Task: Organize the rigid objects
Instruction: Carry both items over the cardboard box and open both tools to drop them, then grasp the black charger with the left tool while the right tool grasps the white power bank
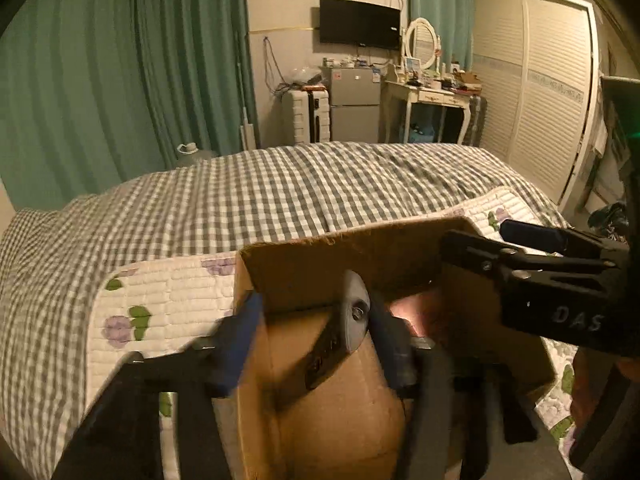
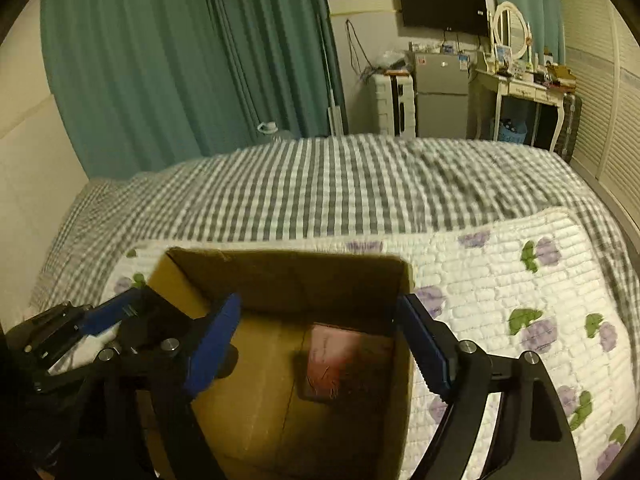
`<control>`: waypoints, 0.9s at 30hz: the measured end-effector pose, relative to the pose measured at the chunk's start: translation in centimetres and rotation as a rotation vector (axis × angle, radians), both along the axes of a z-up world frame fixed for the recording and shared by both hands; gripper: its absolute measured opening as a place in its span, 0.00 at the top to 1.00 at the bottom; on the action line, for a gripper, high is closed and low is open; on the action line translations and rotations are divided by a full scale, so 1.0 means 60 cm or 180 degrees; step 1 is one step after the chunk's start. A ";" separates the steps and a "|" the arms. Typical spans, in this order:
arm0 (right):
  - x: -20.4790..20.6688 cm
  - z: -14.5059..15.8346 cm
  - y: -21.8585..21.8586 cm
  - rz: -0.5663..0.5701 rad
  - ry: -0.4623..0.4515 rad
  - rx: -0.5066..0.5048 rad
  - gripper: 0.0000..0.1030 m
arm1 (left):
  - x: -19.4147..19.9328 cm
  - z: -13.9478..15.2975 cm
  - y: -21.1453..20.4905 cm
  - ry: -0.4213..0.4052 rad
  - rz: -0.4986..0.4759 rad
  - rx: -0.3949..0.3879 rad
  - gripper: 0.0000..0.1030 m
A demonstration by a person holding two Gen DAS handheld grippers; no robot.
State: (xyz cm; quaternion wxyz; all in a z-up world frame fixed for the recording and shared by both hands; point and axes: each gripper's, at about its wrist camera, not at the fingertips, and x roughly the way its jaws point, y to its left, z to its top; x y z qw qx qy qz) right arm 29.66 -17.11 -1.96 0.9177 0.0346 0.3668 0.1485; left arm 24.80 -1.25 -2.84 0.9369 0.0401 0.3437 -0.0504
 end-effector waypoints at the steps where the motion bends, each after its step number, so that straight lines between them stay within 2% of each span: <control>1: -0.008 0.016 0.000 0.0035 -0.0041 -0.0066 0.21 | -0.008 0.009 0.001 -0.0030 -0.0003 -0.0021 0.43; 8: -0.082 0.105 -0.026 0.0208 -0.0243 -0.0462 0.21 | -0.070 0.076 0.017 -0.0184 0.0089 -0.0057 0.41; 13: -0.150 0.119 -0.045 0.0287 -0.0225 -0.0623 0.21 | -0.131 0.109 0.026 -0.0297 0.0152 -0.0099 0.41; 16: -0.182 0.097 -0.047 0.0395 -0.0110 -0.0705 0.21 | -0.161 0.105 0.035 -0.0294 0.0208 -0.0053 0.41; 19: -0.211 0.062 -0.050 0.0485 -0.0014 -0.0763 0.21 | -0.182 0.078 0.041 -0.0184 0.0281 -0.0029 0.41; 25: -0.235 -0.052 -0.052 0.0677 0.0407 -0.0936 0.21 | -0.211 -0.023 0.034 0.0102 0.0351 0.0116 0.41; 27: -0.236 -0.083 -0.059 0.0686 0.0573 -0.0952 0.21 | -0.214 -0.058 0.032 0.0267 0.0356 0.0070 0.41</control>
